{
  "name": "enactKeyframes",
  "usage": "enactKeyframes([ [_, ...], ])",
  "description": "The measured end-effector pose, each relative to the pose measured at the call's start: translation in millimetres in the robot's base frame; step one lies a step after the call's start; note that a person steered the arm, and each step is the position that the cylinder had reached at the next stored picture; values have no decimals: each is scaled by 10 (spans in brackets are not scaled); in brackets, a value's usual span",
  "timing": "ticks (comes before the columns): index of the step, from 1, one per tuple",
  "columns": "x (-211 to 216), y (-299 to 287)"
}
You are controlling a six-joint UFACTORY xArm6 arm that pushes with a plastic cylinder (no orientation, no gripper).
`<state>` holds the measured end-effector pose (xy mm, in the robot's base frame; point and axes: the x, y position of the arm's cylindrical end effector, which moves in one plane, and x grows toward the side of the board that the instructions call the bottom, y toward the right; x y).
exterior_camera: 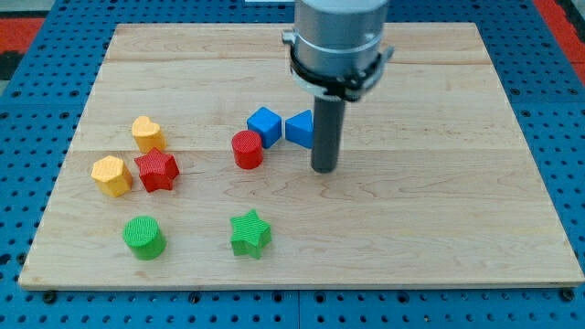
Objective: Move the red circle to the right bottom of the yellow heart
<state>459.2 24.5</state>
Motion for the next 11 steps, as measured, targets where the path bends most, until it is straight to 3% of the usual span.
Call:
enactKeyframes([
  [1,-306,-722],
  [2,-296,-1513],
  [3,-207,-1566],
  [4,36,-990],
  [5,261,-890],
  [6,327,-1175],
  [8,291,-1658],
  [11,-106,-1657],
])
